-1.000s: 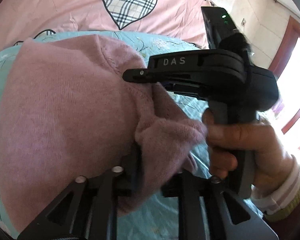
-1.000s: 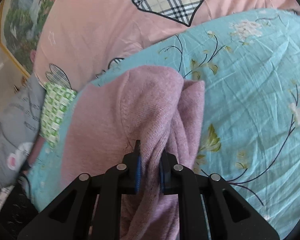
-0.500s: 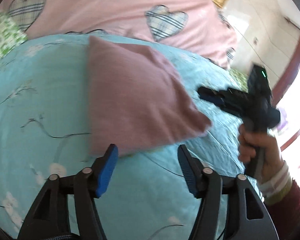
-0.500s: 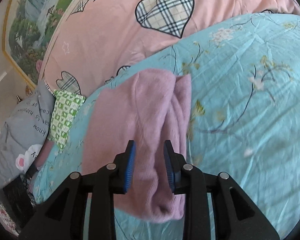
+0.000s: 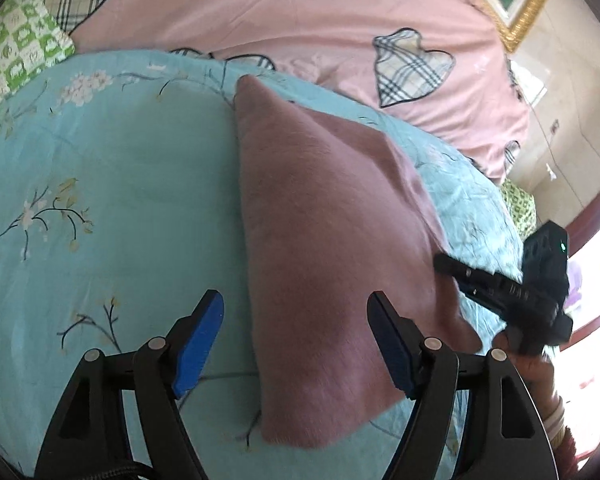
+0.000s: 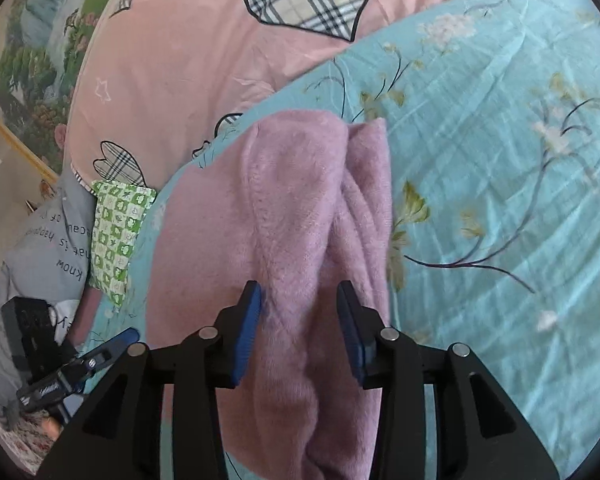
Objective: Fold small clothes
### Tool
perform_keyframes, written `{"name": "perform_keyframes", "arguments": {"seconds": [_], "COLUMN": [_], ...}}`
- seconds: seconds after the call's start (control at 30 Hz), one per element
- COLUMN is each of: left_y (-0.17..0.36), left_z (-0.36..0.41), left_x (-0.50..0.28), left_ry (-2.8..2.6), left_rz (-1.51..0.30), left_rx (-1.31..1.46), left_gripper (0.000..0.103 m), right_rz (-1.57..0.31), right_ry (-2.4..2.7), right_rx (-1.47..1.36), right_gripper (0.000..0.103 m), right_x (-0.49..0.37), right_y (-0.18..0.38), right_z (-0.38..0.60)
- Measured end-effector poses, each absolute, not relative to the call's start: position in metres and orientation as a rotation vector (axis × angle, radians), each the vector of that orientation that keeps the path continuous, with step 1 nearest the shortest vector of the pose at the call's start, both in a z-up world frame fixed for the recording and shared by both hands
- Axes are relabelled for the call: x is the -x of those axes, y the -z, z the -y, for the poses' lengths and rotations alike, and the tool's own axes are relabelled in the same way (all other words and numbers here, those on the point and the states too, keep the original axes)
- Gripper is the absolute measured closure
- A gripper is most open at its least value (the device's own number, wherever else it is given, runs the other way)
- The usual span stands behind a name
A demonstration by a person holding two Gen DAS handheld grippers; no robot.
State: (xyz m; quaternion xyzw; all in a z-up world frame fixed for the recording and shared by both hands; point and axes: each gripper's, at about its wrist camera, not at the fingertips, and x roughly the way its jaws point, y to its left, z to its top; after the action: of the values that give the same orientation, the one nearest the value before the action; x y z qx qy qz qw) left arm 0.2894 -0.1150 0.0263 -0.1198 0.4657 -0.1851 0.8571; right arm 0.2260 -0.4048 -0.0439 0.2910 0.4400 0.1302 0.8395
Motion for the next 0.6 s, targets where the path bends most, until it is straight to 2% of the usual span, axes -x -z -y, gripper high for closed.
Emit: {"name": "perform_keyframes", "arguments": {"seconds": [0.03,0.2,0.37,0.47,0.57,0.6], "left_y": [-0.025,-0.021,-0.018,-0.018,-0.015,-0.013], "left_z": [0.115,0.123,0.139,0.152,0.158,0.158], "left_x": [-0.294,-0.312,-0.327,-0.341,-0.356,-0.361], "left_ry": [0.387,0.390,0.400,0.388,0.372,0.370], "left_rz": [-0.985,-0.984,-0.991,-0.994,-1.002,-1.003], "left_rx": [0.257,0.241,0.230,0.193,0.173,0.175], "left_gripper": [0.028,0.027,0.026,0.022,0.019,0.019], "right_rz": [-0.938,-0.815,-0.922,-0.932,-0.923,-0.910], "right_ry": [-0.292,-0.254,-0.219,-0.219,-0.211,-0.198], "right_rx": [-0.587,-0.549,-0.520,-0.560,-0.578,-0.569], "right_gripper": [0.091,0.092,0.092,0.092,0.087,0.082], "right_x": [-0.228,-0.213,-0.221,-0.220,-0.218,-0.217], "right_y": [0.042,0.006,0.042,0.053,0.043,0.038], "right_z": [0.400,0.415,0.418,0.419,0.422,0.424]}}
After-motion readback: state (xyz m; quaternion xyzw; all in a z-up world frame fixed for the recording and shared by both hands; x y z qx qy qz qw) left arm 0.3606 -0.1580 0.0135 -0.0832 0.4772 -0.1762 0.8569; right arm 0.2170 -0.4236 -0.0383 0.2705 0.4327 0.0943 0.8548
